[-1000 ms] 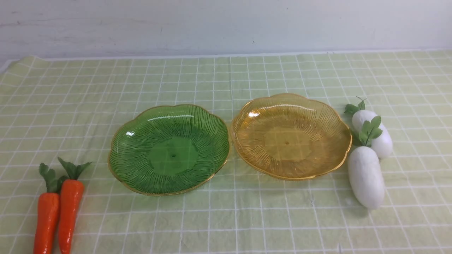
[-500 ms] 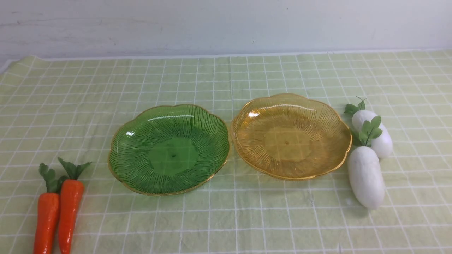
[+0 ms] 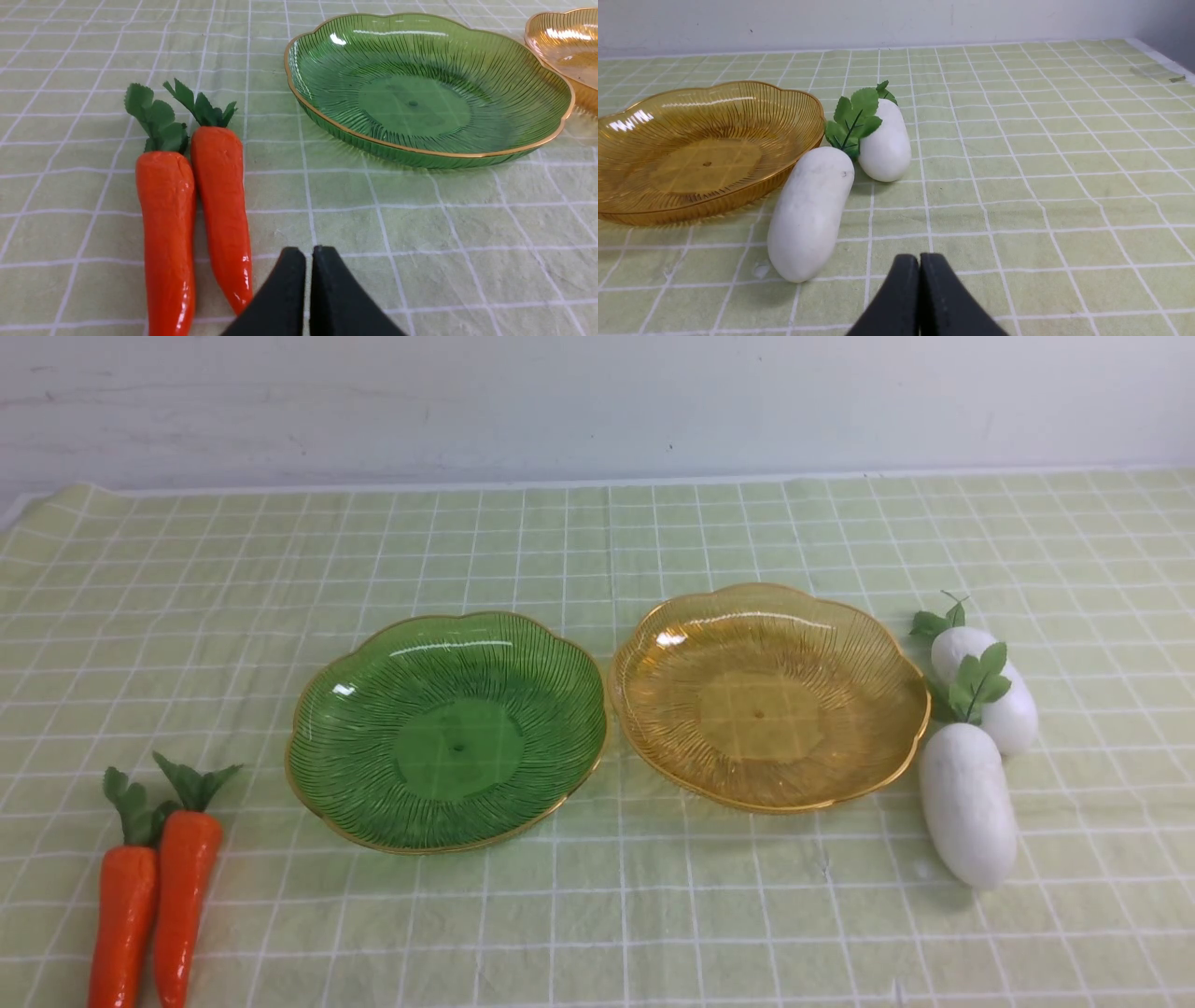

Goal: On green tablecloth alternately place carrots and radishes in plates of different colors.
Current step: 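Place the white radish on the plate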

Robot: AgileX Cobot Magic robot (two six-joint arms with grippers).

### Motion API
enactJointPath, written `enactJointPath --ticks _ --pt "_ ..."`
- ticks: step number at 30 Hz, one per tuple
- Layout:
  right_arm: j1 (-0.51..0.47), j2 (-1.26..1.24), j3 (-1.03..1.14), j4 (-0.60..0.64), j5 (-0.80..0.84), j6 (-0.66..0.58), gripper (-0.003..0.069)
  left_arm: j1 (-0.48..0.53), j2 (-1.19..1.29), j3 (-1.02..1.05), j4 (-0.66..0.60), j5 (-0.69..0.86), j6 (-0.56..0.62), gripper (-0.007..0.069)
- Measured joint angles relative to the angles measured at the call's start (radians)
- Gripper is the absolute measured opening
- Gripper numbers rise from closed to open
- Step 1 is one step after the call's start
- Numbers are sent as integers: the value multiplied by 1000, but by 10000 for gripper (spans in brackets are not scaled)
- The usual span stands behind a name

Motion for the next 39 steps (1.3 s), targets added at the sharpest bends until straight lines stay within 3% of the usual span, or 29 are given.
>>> enactJointPath --ticks 13,16,19,21,25,32,39 --pt "0 0 0 0 0 0 -15 0 0 0 -34 0 -11 3" --pt "0 0 2 31 -31 43 -15 0 0 0 -314 2 -141 3" --pt "0 0 3 241 -66 176 -15 0 0 1 -628 3 -270 3" --pt "0 0 3 401 -67 269 -15 0 0 1 -778 3 -304 3" --pt "0 0 4 588 -74 343 -15 0 0 1 -1016 -4 -292 3" --pt "0 0 4 633 -82 335 -15 0 0 1 -1108 -43 -210 3" --pt "0 2 -124 606 -74 58 -15 0 4 -98 -1111 46 -46 3"
